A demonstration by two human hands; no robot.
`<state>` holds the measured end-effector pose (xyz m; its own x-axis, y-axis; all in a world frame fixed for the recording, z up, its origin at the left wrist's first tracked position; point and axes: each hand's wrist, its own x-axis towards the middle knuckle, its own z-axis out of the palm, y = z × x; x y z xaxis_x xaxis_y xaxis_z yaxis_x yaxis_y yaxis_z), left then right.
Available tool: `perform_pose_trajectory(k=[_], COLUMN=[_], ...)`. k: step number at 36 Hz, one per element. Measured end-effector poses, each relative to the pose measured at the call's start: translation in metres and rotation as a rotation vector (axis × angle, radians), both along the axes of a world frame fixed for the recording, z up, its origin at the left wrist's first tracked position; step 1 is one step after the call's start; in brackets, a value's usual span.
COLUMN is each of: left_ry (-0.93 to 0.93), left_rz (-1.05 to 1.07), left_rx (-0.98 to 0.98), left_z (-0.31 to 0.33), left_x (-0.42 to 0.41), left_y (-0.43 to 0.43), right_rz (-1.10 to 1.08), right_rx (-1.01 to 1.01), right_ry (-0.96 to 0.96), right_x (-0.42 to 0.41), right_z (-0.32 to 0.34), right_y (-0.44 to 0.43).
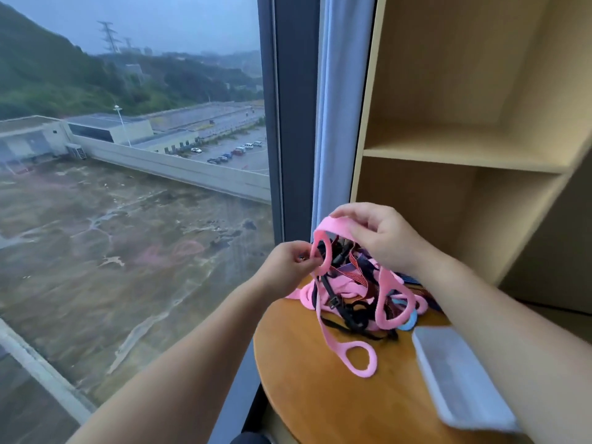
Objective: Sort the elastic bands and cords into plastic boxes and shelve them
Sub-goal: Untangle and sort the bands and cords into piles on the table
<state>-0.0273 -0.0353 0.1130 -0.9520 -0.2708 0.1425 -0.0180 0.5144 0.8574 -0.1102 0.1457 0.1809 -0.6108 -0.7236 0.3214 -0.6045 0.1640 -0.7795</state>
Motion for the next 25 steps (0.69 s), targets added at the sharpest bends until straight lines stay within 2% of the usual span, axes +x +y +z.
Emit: perform_pose_trajectory(k=[5, 7, 13, 17, 21, 25], left_ry=[-0.031, -0.027, -0.017, -0.015, -0.096, -0.053], left_rz=[0.008, -0.017, -0.132, -0.116, -0.156, -0.148], left_rx=[-0.026, -0.048, -0.120, -0.084, -0.087, -0.174], left_z=[0.010, 0.017, 0.035, 0.042, 0.049, 0.051], left_x=[0.003, 0.003, 0.006, 0.008, 0.011, 0.012], left_y=[0.011, 0.015, 0.030, 0.029, 0.023, 0.015], right_rz=[-0.165, -0.174, -0.067, -0.033, -0.148, -0.342], right_rx=[0.387, 0.474, 0.260, 0.248, 0.229, 0.208], right_ry=[0.131, 0.180, 0.122, 0.088, 0.158, 0.218], right_x=[-0.002, -0.001, 0.009, 0.013, 0.009, -0.001], right_z=[-0.015, -0.020, -0.025, -0.025, -0.031, -0.034], right_y=[0.019, 0.021, 0.012, 0.009, 0.009, 0.015])
